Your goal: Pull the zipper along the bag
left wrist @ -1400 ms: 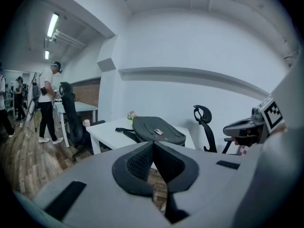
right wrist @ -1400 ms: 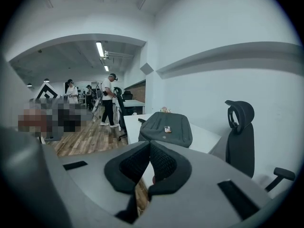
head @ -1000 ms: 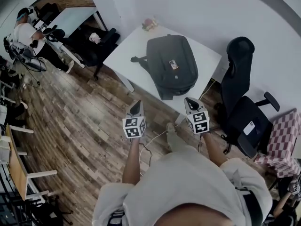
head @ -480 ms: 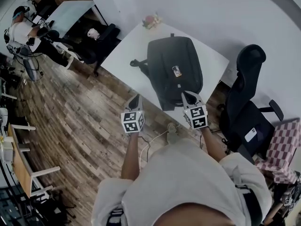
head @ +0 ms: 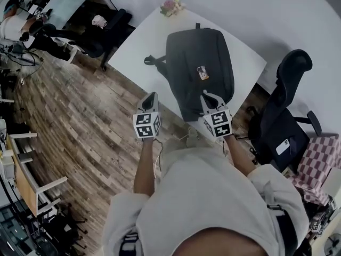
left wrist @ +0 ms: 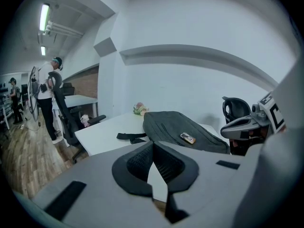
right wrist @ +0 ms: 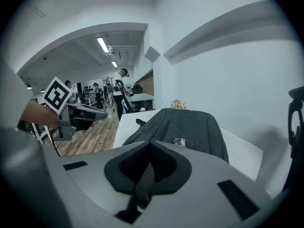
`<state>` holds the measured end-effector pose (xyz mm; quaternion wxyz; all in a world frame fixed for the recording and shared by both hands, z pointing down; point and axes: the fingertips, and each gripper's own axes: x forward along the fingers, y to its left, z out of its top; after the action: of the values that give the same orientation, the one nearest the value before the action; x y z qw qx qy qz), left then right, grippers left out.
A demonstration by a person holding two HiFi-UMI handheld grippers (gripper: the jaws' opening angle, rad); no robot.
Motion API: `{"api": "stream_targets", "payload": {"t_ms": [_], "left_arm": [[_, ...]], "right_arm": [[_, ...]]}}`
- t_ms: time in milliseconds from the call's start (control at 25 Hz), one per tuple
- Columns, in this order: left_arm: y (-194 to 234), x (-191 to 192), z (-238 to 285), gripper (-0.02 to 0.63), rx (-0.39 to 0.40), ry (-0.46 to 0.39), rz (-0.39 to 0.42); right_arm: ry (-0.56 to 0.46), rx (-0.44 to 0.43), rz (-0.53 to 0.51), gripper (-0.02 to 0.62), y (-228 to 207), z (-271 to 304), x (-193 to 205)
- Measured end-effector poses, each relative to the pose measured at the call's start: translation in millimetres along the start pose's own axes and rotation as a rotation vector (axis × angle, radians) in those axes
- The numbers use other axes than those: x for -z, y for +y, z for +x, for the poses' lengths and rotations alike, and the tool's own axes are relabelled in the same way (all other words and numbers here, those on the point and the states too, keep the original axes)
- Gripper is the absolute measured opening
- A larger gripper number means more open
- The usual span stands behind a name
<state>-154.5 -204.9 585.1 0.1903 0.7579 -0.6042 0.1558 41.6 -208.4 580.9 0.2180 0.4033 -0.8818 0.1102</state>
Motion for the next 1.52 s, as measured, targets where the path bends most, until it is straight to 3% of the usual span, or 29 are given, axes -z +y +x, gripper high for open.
{"api": "stream_targets", "payload": {"t_ms": [360,720,840,920,1000,1080,1320,1520], "left_arm": [[20.4,9.3,21.0,0.026,0.068,0.052,0.000],[27.0,20.0,36.3,0.026,0.160,0.089,0.052],[26.4,21.4,41.3,0.026,0.177,0.096,0.071],[24.8,22.7,46.2,0.026,0.188,0.103,0.091],[22.7,25.9,52.1,0.026,0.202,0.122,0.111],[20.5,30.4,59.1,0.026,0.215,0.149,0.135],[7.0,45.4,87.5,0.029,0.274,0.229,0.260],[-4.4,63.0,107.8,0.048,0.328,0.290,0.345]], "right_arm": [[0.080,-0.002,-0.048,0.014,21.5,20.9,4.4],[0.212,-0.072,-0.370,0.014,63.4,37.7,20.8],[0.256,-0.123,-0.434,0.014,74.7,38.0,28.6],[0.298,-0.167,-0.424,0.065,80.5,39.2,37.1],[0.337,-0.193,-0.412,0.187,83.2,41.3,45.5],[0.364,-0.180,-0.427,0.201,81.5,44.3,52.2],[0.429,-0.122,-0.503,0.173,72.3,54.5,70.4],[0.446,-0.144,-0.503,0.118,75.4,55.3,71.5]]}}
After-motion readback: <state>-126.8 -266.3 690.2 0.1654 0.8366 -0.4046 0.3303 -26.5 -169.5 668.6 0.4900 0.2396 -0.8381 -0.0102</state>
